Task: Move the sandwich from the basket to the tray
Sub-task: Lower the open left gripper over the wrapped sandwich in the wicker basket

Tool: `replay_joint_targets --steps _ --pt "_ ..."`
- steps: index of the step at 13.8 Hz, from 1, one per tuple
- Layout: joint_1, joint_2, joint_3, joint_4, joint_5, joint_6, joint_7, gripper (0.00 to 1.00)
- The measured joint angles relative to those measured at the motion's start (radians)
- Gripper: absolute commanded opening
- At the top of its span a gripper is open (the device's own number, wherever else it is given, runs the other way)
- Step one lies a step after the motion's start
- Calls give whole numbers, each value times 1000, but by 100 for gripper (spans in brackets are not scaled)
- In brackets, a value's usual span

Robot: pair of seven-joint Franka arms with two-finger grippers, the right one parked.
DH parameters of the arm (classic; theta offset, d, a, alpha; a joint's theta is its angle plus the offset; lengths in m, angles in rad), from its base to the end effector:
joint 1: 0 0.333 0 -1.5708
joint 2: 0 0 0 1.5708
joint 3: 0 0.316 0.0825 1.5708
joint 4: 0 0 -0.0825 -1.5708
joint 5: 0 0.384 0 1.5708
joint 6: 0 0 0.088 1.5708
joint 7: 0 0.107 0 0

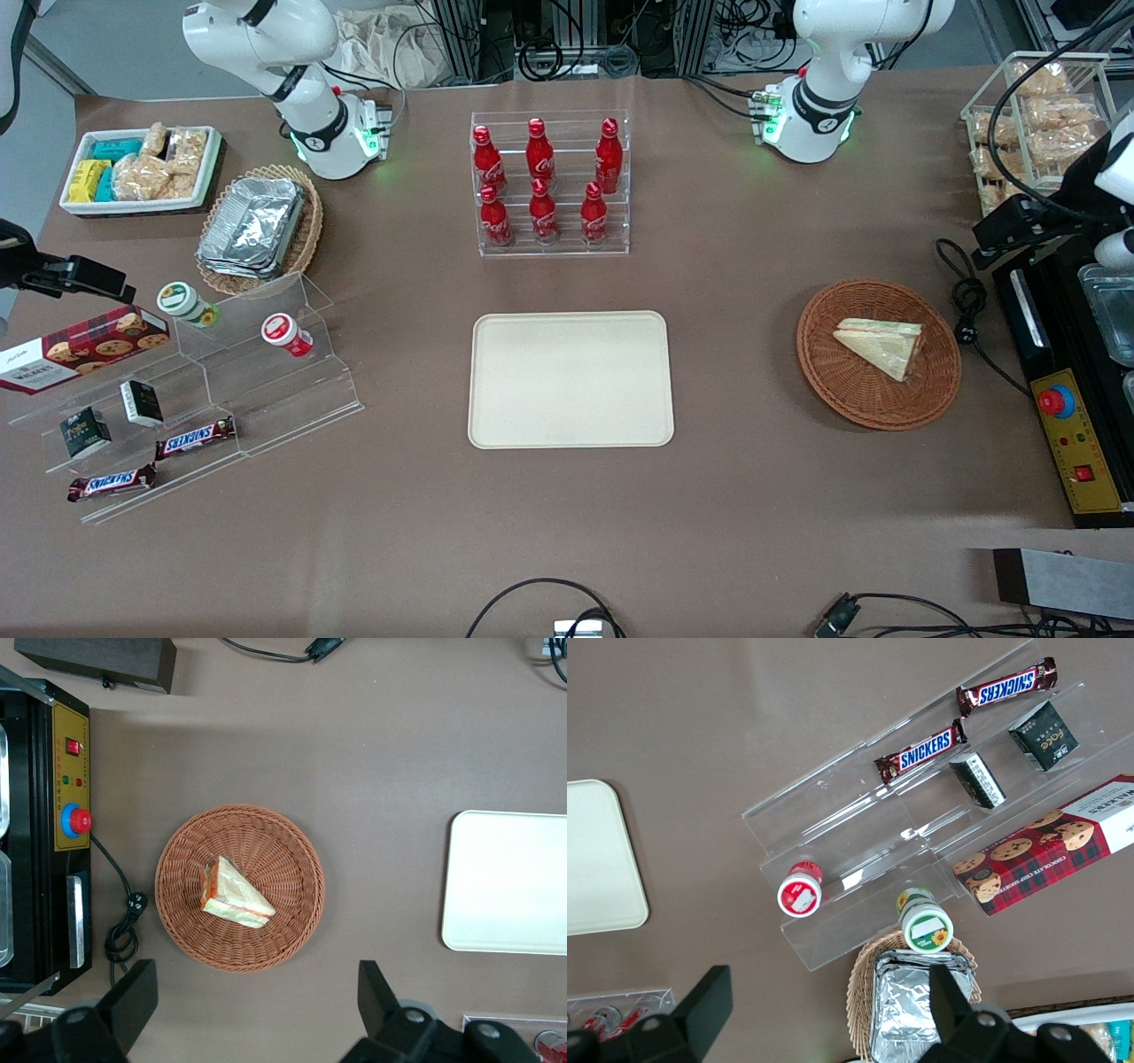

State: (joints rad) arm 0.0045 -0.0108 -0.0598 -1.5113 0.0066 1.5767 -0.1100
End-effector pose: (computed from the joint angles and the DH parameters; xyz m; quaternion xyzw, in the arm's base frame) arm 0.5514 -0.0300 0.6591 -0.9989 -0.0274 -0.0383 0.0005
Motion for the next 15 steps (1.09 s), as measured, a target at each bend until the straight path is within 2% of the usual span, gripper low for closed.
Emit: replay_joint_targets --steps 5,8,12,15 --pt "-6 0 1 -2 1 -9 -6 100" --pt "38 14 9 -14 3 -42 -66 100" --pt "108 47 15 -95 3 -47 -168 100" --pt "138 42 15 -208 1 70 -276 100"
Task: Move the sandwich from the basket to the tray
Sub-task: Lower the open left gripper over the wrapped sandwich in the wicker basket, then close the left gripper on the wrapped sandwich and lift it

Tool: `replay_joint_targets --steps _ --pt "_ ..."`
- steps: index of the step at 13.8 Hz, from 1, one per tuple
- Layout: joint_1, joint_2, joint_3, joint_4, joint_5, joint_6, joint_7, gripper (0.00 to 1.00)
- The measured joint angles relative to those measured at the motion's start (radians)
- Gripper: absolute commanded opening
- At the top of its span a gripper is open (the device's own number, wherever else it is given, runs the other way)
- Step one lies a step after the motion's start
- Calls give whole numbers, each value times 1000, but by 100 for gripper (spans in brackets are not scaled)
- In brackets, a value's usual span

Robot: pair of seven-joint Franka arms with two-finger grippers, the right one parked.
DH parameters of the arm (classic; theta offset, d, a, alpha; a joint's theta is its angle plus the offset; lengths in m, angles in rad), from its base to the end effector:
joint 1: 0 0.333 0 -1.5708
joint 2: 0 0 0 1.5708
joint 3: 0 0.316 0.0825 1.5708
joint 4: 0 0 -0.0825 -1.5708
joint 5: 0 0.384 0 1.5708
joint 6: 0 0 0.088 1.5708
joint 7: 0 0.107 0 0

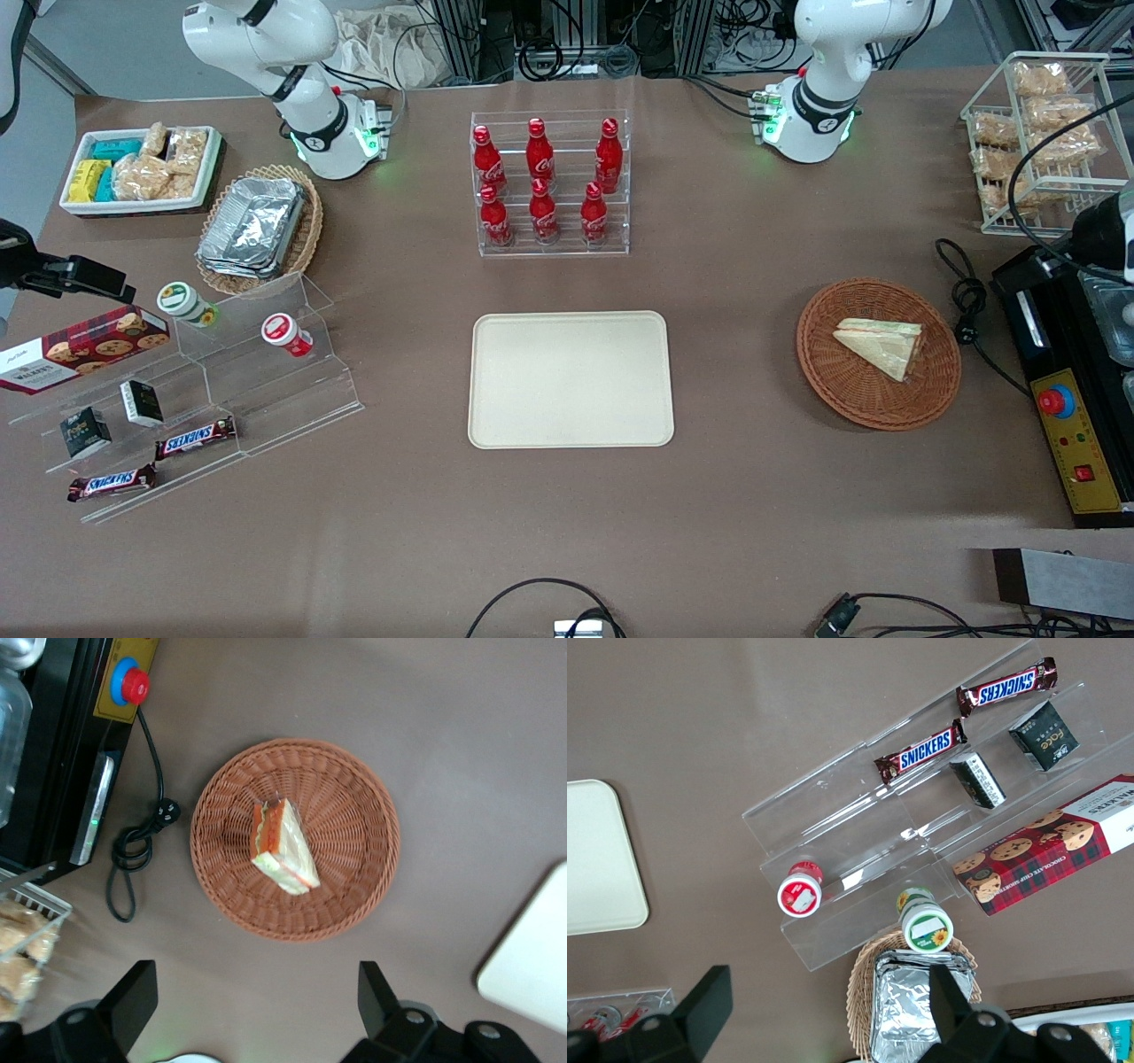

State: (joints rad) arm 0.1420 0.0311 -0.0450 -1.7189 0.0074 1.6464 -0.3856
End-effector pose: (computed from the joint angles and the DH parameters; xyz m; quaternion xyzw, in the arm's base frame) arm 0.5586 0.0554 0.5435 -0.9698 -0.2382 0.0508 0.0104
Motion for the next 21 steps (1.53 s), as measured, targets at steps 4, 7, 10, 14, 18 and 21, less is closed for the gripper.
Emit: replay_joint_targets --steps 4,7,10,14,18,21 --pt "0 -83 -2 -284 -37 277 -142 100" --pt "1 -128 15 -451 -82 419 -220 100" --pt "5 -134 50 -532 -130 535 -221 100" --pt "5 -130 52 -670 -142 747 -224 100" --pt "5 -98 51 -752 -191 872 -225 100" --pt "5 -43 51 -766 -217 922 -225 100"
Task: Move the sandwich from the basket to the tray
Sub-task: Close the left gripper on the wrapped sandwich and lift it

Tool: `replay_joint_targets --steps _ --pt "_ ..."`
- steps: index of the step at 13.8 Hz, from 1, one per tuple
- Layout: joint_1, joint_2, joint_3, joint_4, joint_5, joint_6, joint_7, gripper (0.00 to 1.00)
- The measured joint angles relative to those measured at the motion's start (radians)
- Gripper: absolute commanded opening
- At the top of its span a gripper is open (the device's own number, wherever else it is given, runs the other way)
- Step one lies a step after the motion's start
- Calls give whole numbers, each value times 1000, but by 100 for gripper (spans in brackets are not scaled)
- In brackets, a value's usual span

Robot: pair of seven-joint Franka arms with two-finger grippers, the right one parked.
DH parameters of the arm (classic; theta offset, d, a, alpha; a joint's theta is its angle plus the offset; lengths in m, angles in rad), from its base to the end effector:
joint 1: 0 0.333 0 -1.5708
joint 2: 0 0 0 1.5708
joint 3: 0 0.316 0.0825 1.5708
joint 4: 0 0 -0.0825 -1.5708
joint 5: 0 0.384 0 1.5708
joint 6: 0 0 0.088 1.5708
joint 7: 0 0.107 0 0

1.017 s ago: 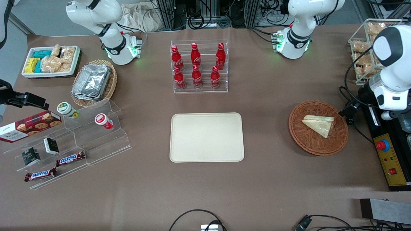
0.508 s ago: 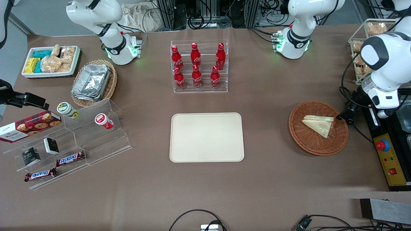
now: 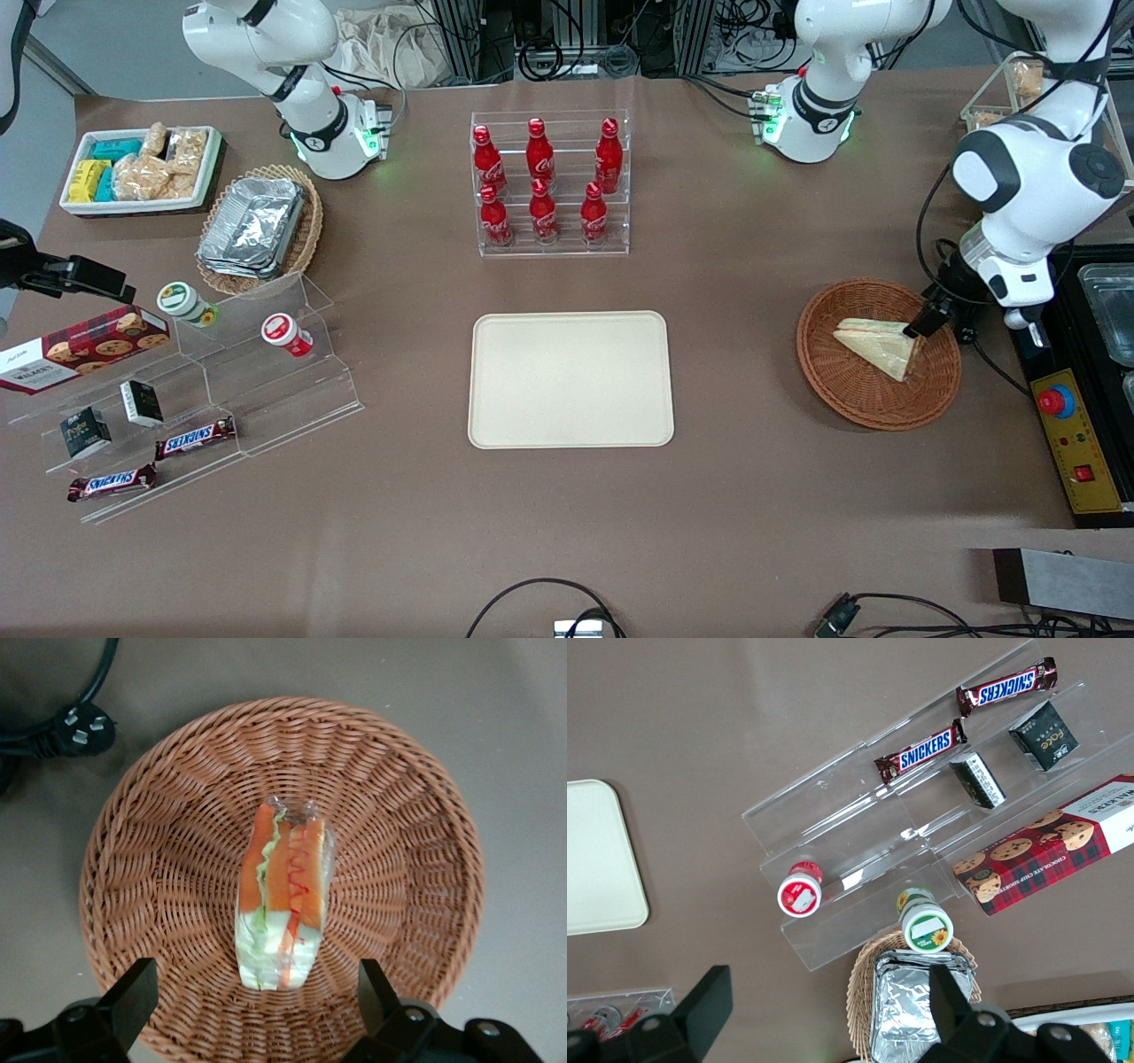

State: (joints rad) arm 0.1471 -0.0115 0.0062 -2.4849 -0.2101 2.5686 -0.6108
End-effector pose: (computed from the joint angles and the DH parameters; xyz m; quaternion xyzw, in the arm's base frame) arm 0.4729 0.0764 0.3013 0.8899 0.4495 0.0323 0.0701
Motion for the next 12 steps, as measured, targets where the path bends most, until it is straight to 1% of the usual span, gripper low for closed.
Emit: replay_joint_targets --steps 3,10,11,12 --pt "0 49 0 0 -3 42 0 100" --pt "0 110 0 -2 -3 114 0 100" --pt "0 116 0 -2 -3 118 0 96" --pt "0 122 0 -2 -3 126 0 90"
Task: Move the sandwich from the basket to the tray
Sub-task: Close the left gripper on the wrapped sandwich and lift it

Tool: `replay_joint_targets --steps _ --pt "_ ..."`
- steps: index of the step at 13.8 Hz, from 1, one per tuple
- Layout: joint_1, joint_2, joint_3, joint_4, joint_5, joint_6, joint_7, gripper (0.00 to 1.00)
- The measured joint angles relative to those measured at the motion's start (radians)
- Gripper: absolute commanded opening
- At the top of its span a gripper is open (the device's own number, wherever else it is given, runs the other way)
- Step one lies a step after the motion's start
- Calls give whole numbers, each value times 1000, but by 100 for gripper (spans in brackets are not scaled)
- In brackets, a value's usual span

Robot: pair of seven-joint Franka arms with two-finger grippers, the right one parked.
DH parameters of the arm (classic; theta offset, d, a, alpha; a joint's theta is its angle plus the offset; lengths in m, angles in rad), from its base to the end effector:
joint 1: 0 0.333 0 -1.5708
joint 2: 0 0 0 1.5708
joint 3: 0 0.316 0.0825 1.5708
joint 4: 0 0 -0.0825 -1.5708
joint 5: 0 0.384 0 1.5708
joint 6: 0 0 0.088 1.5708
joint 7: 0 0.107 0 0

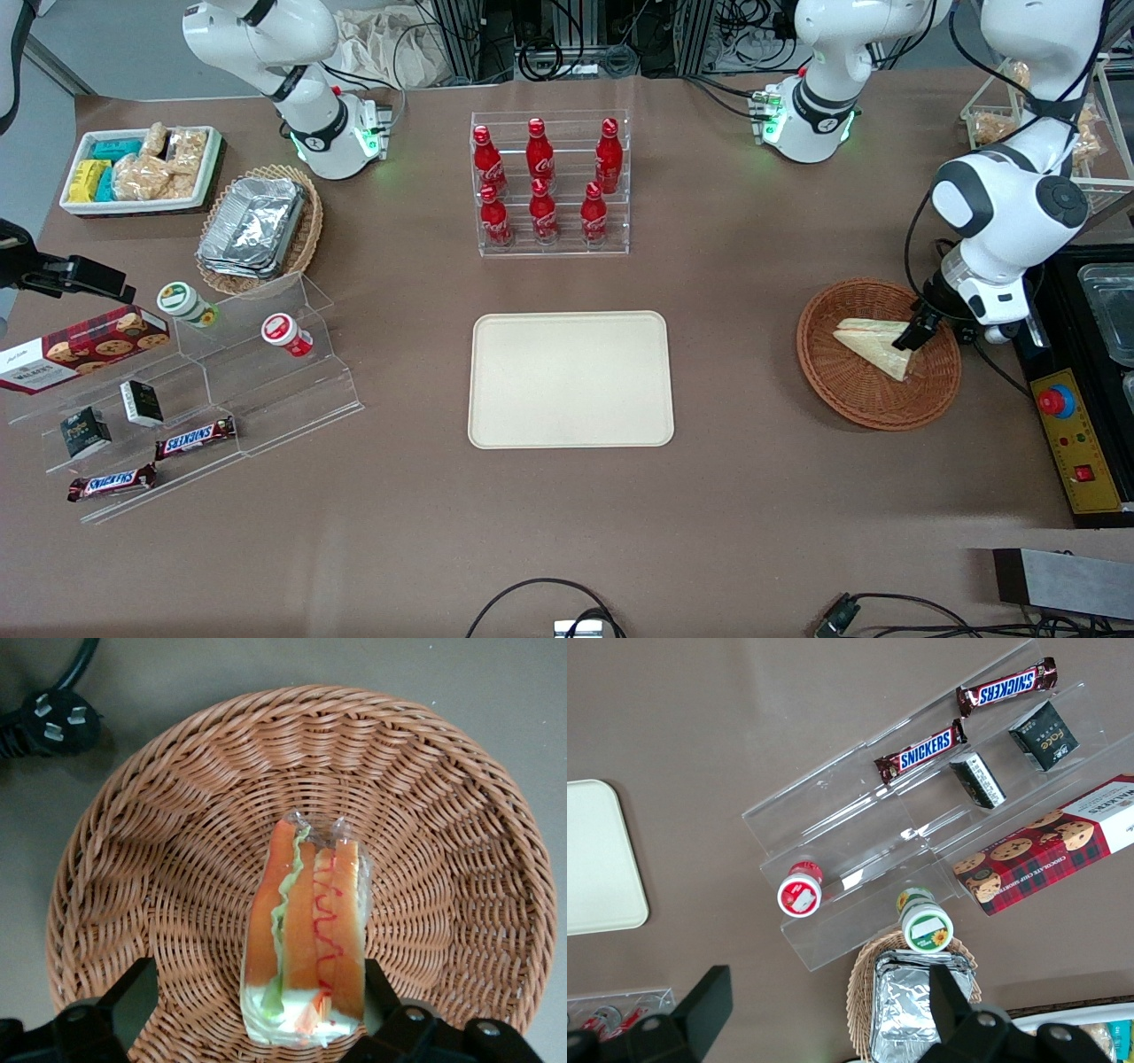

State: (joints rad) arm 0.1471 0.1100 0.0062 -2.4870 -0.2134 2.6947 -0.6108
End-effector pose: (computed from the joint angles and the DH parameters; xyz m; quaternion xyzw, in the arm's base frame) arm 0.4768 0.0808 0.2540 0.8866 0.4572 0.0359 0.0600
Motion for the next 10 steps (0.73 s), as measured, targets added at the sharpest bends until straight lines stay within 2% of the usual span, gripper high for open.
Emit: replay_joint_targets --steps 1,2,4,5,6,10 --pt "0 8 0 0 0 13 0 83" --pt "0 18 0 -1 0 27 0 71" --pt "0 34 0 -1 0 43 0 36" --pt "0 37 0 -1 0 45 0 21" --pt "0 37 -1 -1 0 47 0 11" --pt "-3 33 -5 2 0 49 1 9"
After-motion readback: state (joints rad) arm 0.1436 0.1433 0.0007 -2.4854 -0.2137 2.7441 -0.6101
